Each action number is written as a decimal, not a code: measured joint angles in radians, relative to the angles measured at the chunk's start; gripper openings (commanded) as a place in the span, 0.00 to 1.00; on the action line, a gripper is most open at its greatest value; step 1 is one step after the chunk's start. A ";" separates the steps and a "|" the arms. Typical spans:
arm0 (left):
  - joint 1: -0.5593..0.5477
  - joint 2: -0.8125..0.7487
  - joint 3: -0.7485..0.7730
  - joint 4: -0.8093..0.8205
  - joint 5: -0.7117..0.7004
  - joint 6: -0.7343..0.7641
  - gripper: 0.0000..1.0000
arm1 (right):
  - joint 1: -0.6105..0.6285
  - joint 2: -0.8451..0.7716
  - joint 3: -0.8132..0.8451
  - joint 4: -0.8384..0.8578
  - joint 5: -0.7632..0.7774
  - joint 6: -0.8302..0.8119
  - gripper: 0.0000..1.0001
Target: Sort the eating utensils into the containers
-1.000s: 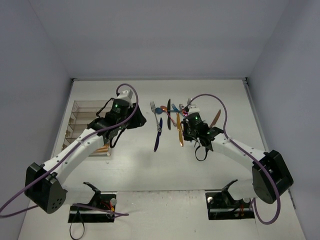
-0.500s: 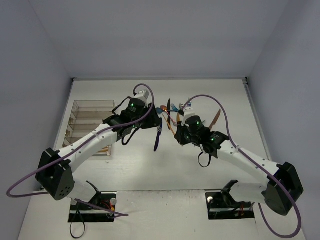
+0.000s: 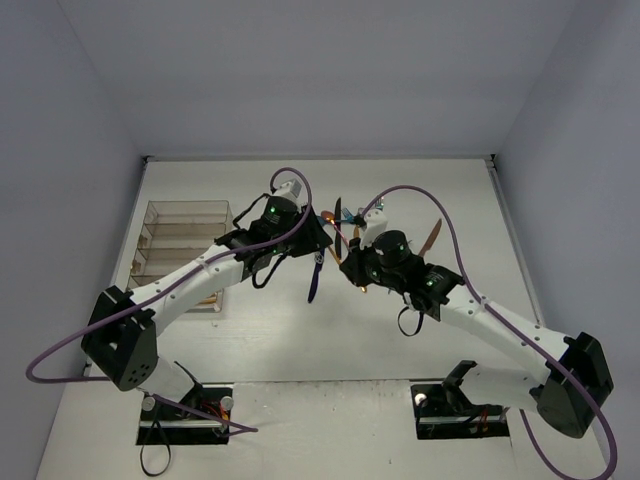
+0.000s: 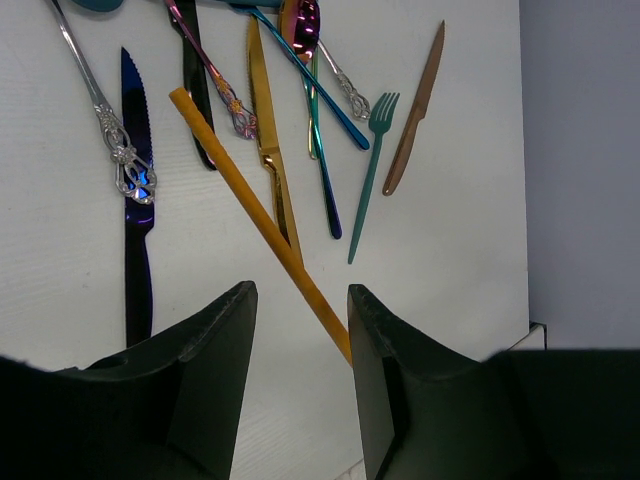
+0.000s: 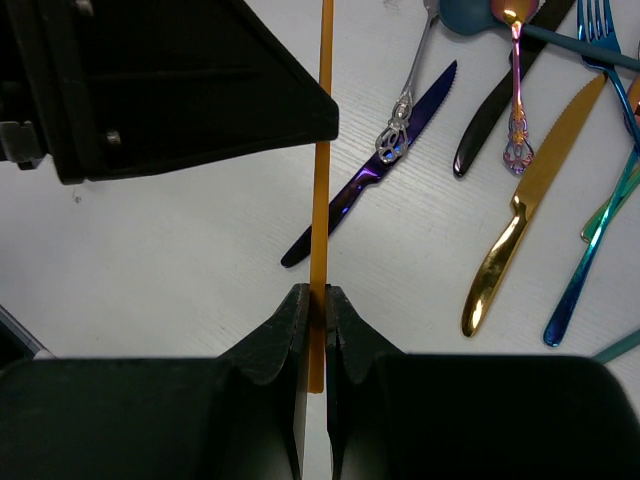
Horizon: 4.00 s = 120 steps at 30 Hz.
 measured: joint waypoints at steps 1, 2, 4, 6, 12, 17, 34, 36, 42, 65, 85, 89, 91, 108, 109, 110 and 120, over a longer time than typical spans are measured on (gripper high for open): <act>-0.001 0.004 0.000 0.003 0.000 -0.006 0.38 | 0.003 0.000 0.000 0.004 -0.001 0.000 0.00; -0.002 0.007 0.000 0.006 0.000 -0.012 0.38 | 0.005 0.000 0.000 0.007 -0.001 0.000 0.00; -0.002 0.013 0.000 0.010 0.000 -0.023 0.38 | 0.011 0.000 0.000 0.015 -0.002 0.000 0.00; -0.003 0.018 0.000 0.013 0.000 -0.033 0.31 | 0.013 0.000 0.000 0.022 -0.003 0.000 0.00; -0.003 0.021 0.000 0.036 0.001 -0.061 0.08 | 0.024 0.002 0.000 0.041 -0.004 0.002 0.02; -0.009 0.018 -0.003 0.069 -0.002 -0.093 0.00 | 0.031 0.033 0.000 0.054 -0.004 0.006 0.22; 0.199 -0.310 -0.209 -0.141 -0.280 -0.148 0.00 | 0.036 0.037 -0.032 0.082 0.077 0.000 0.48; 0.288 -0.398 -0.258 -0.190 -0.334 -0.170 0.00 | 0.036 0.034 -0.044 0.083 0.086 -0.007 0.48; 0.508 -0.597 -0.338 -0.360 -0.462 -0.245 0.00 | 0.036 0.011 -0.080 0.083 0.104 -0.023 0.49; 0.847 -0.505 -0.504 -0.395 -0.478 -0.388 0.22 | 0.034 -0.082 -0.159 0.087 0.106 -0.042 0.50; 0.471 -0.336 -0.176 -0.334 -0.371 -0.051 0.46 | -0.011 -0.048 -0.159 0.082 0.205 0.006 0.50; 0.267 -0.179 -0.024 -0.280 -0.391 0.073 0.62 | -0.050 -0.034 -0.159 0.069 0.207 0.026 0.50; 0.208 -0.085 0.048 -0.272 -0.398 0.119 0.66 | -0.072 -0.034 -0.159 0.068 0.206 0.038 0.50; 0.135 0.663 0.527 -0.292 -0.388 0.210 0.65 | -0.117 -0.040 -0.159 0.022 0.202 0.092 0.50; 0.134 0.681 0.537 -0.294 -0.384 0.209 0.65 | -0.117 -0.040 -0.159 0.020 0.202 0.092 0.50; 0.133 0.696 0.546 -0.294 -0.379 0.207 0.65 | -0.118 -0.040 -0.159 0.019 0.201 0.092 0.50; 0.115 0.706 0.540 -0.228 -0.366 0.171 0.62 | -0.121 -0.044 -0.159 0.015 0.195 0.095 0.50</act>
